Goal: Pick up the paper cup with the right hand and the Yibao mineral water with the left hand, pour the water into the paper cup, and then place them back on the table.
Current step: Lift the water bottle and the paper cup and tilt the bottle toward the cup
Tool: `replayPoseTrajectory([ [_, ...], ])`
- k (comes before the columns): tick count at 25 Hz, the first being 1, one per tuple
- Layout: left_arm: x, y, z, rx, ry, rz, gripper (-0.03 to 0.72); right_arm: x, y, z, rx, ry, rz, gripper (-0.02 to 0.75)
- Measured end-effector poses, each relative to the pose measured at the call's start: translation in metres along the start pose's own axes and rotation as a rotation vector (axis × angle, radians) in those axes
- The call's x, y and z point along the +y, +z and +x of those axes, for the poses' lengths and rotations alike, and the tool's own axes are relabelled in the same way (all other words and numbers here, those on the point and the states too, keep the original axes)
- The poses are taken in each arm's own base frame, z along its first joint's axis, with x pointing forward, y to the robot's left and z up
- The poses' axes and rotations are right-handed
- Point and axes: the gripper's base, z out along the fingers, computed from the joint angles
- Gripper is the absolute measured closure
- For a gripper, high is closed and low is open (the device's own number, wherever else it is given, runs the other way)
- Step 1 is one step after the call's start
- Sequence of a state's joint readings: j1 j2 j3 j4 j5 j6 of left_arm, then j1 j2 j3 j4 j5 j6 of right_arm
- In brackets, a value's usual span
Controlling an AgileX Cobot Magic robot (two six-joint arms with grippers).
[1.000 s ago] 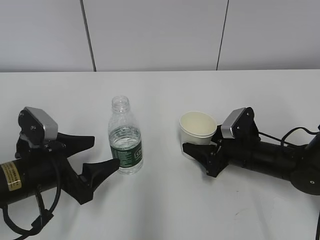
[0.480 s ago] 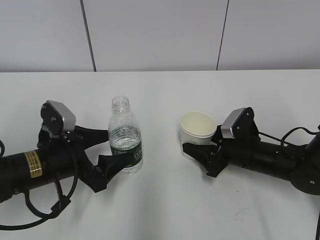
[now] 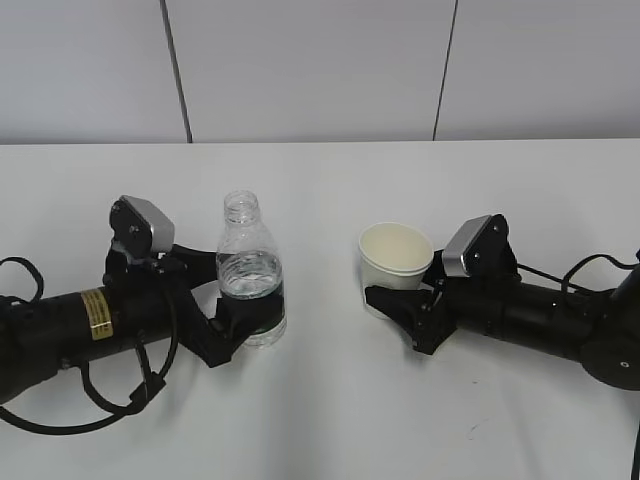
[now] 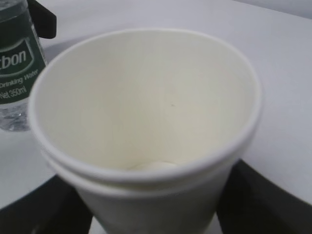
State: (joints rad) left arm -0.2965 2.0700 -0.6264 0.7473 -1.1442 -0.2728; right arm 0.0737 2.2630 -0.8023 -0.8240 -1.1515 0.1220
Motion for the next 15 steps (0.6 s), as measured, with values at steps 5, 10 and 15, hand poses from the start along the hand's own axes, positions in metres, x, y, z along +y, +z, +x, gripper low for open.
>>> replayPoseTrajectory([
  [5,0.0010,0.0014,0.0012,0.002,-0.004,0.000,0.103,0.0000,0.0000,0.0000,0.000,0.000,0.000,0.215],
  [10,0.0017,0.0014,0.0010,0.000,-0.009,-0.008,0.135,0.0000,0.0000,0.0000,0.000,0.000,0.000,0.215],
  [15,0.0030,0.0014,0.0006,-0.005,-0.016,-0.021,0.197,0.0010,0.0000,0.0001,0.001,-0.003,-0.011,0.215],
])
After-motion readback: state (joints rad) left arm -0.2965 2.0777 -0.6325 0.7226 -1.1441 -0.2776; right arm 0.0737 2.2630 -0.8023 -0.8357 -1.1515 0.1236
